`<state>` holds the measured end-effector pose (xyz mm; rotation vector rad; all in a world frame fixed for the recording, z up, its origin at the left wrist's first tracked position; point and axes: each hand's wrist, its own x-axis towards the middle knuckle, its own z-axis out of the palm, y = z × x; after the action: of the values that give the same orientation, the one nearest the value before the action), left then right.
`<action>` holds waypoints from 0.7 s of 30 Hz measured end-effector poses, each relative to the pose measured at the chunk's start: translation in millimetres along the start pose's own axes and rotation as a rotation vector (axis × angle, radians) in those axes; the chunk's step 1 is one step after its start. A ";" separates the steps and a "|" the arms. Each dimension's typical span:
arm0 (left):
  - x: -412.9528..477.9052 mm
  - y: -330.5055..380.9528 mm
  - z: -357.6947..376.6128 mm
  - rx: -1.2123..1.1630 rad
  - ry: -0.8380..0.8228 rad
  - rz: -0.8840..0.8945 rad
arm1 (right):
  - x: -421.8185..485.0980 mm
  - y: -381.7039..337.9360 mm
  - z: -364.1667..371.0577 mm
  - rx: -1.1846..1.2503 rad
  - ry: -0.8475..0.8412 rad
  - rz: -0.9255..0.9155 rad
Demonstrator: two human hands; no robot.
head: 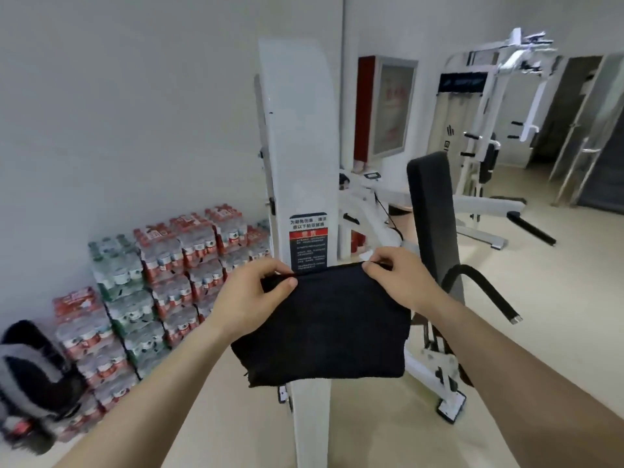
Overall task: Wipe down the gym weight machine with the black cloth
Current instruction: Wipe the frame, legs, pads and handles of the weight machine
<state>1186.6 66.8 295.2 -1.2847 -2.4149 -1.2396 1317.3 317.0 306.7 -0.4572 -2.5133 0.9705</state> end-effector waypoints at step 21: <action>224.6 131.0 -145.6 -0.011 0.598 -0.095 | 189.4 -179.2 -115.3 0.111 0.177 -0.384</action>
<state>1108.1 141.8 572.8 -0.6677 -2.0455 -1.4106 1181.5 338.0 556.4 -0.0201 -2.2601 0.8690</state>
